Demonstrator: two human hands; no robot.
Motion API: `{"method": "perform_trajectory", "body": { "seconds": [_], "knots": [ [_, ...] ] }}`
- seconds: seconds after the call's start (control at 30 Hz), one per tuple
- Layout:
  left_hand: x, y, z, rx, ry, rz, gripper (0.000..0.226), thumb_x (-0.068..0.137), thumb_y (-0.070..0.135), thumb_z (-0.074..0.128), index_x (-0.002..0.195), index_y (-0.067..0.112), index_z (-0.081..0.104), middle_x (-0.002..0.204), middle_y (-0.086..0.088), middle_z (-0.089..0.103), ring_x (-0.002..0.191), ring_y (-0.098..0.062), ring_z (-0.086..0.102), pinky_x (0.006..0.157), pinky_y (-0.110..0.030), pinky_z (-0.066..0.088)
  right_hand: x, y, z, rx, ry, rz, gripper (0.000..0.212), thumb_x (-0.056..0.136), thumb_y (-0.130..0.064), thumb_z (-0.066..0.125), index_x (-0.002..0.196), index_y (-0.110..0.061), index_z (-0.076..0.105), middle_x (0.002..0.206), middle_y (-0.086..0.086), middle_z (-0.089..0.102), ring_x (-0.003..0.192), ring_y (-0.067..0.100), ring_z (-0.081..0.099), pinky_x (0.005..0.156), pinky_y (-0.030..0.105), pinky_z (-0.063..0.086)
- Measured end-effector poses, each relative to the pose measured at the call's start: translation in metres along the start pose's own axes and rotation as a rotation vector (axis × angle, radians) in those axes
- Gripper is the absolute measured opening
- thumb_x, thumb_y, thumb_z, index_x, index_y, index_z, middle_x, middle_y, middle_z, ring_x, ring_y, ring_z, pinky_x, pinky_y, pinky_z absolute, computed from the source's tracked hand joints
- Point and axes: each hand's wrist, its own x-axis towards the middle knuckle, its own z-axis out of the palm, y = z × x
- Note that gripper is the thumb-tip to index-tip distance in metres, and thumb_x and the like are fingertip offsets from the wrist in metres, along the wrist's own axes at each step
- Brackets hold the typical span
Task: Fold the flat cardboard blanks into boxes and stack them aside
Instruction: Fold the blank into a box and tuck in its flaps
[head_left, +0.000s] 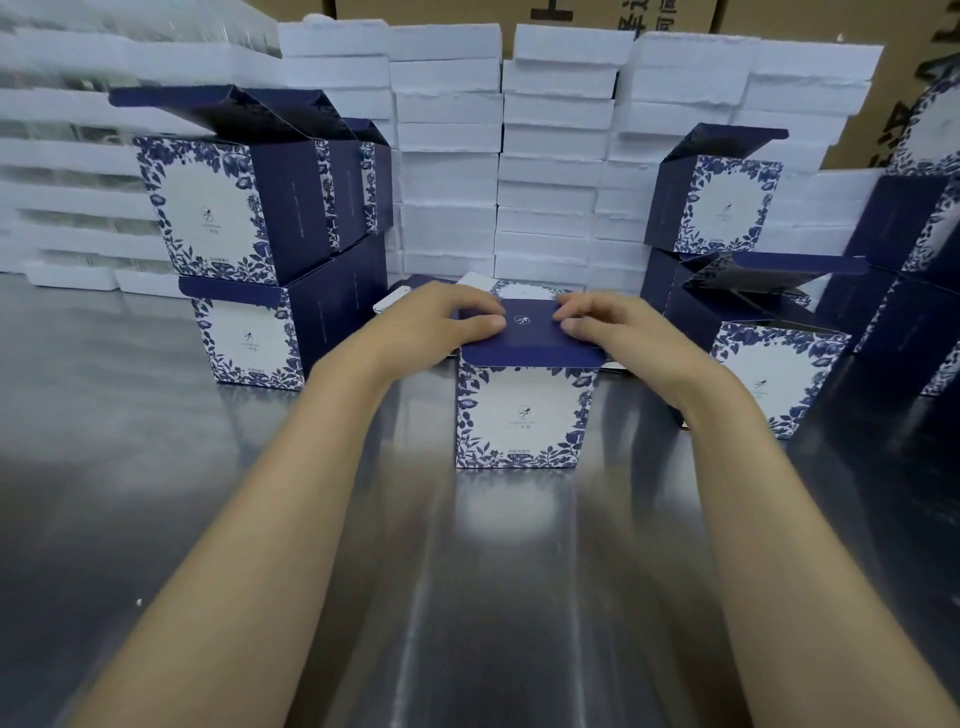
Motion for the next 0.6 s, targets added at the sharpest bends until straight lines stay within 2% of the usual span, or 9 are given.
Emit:
{"method": "perform_trajectory", "body": {
  "seconds": [0.07, 0.13, 0.17, 0.23, 0.37, 0.43, 0.5, 0.57, 0.6],
  "knots": [
    [-0.001, 0.005, 0.000, 0.023, 0.041, 0.056, 0.018, 0.092, 0.034, 0.062, 0.105, 0.026, 0.073, 0.112, 0.019, 0.066, 0.106, 0.002, 0.057, 0.091, -0.012, 0.041, -0.006, -0.007, -0.003, -0.030, -0.179, -0.017, 0.033, 0.071, -0.045, 0.079, 0.103, -0.041, 0.071, 0.134, -0.030, 0.047, 0.119, -0.018, 0.043, 0.097, 0.011, 0.034],
    [-0.004, 0.007, -0.004, 0.035, -0.044, 0.052, 0.028, 0.082, 0.053, 0.066, 0.103, 0.036, 0.071, 0.110, 0.022, 0.066, 0.105, 0.005, 0.057, 0.092, -0.019, 0.043, -0.010, -0.010, -0.001, -0.072, -0.252, -0.053, 0.047, 0.064, -0.043, 0.085, 0.108, -0.048, 0.068, 0.121, -0.042, 0.050, 0.110, -0.024, 0.045, 0.087, 0.006, 0.039],
    [-0.006, 0.007, -0.006, 0.046, -0.113, 0.041, 0.037, 0.074, 0.062, 0.067, 0.105, 0.042, 0.069, 0.112, 0.026, 0.064, 0.107, 0.007, 0.055, 0.092, -0.018, 0.042, -0.009, -0.010, 0.000, -0.074, -0.235, -0.087, 0.046, 0.067, -0.036, 0.086, 0.108, -0.047, 0.068, 0.112, -0.045, 0.054, 0.105, -0.024, 0.048, 0.081, 0.002, 0.039],
    [-0.009, 0.007, -0.010, 0.093, -0.168, 0.048, 0.045, 0.070, 0.061, 0.072, 0.113, 0.048, 0.064, 0.119, 0.031, 0.059, 0.113, 0.010, 0.050, 0.099, -0.019, 0.039, -0.008, -0.011, 0.002, -0.061, -0.153, -0.131, 0.042, 0.070, -0.026, 0.085, 0.106, -0.042, 0.071, 0.104, -0.045, 0.059, 0.100, -0.021, 0.054, 0.074, 0.000, 0.041],
    [-0.010, 0.009, -0.014, 0.127, -0.096, 0.086, 0.032, 0.083, 0.052, 0.067, 0.114, 0.050, 0.064, 0.117, 0.031, 0.063, 0.116, 0.001, 0.055, 0.106, -0.033, 0.041, -0.007, -0.017, -0.001, -0.056, -0.129, -0.158, 0.033, 0.072, -0.026, 0.084, 0.101, -0.040, 0.074, 0.106, -0.027, 0.068, 0.102, -0.004, 0.064, 0.086, 0.015, 0.050],
    [-0.011, 0.014, -0.015, 0.104, -0.091, 0.122, 0.023, 0.089, 0.046, 0.063, 0.112, 0.046, 0.067, 0.111, 0.025, 0.068, 0.108, 0.003, 0.059, 0.101, -0.028, 0.044, -0.006, -0.018, -0.001, -0.060, -0.116, -0.170, 0.025, 0.080, -0.028, 0.078, 0.101, -0.038, 0.074, 0.110, -0.024, 0.068, 0.119, -0.004, 0.054, 0.099, 0.019, 0.042],
    [-0.012, 0.019, -0.014, 0.064, -0.027, 0.155, 0.020, 0.094, 0.040, 0.058, 0.107, 0.035, 0.073, 0.097, 0.009, 0.073, 0.090, -0.003, 0.063, 0.084, -0.026, 0.045, -0.005, -0.019, 0.002, -0.039, -0.039, -0.196, 0.017, 0.087, -0.026, 0.071, 0.102, -0.034, 0.074, 0.108, -0.022, 0.070, 0.126, -0.008, 0.042, 0.104, 0.018, 0.032],
    [-0.011, 0.023, -0.011, 0.064, 0.067, 0.180, 0.025, 0.097, 0.037, 0.055, 0.093, 0.024, 0.075, 0.069, -0.002, 0.064, 0.063, -0.004, 0.050, 0.063, -0.025, 0.036, -0.004, -0.023, 0.005, -0.007, 0.069, -0.246, 0.011, 0.089, -0.022, 0.069, 0.097, -0.027, 0.075, 0.094, -0.018, 0.073, 0.103, -0.006, 0.058, 0.090, 0.017, 0.041],
    [-0.011, 0.026, -0.009, 0.089, 0.114, 0.177, 0.028, 0.098, 0.037, 0.053, 0.086, 0.021, 0.073, 0.059, 0.000, 0.052, 0.055, -0.003, 0.041, 0.057, -0.025, 0.031, -0.004, -0.025, 0.008, -0.009, 0.128, -0.275, 0.009, 0.090, -0.020, 0.068, 0.094, -0.026, 0.075, 0.087, -0.016, 0.073, 0.089, -0.003, 0.061, 0.082, 0.017, 0.044]
  ]
}}
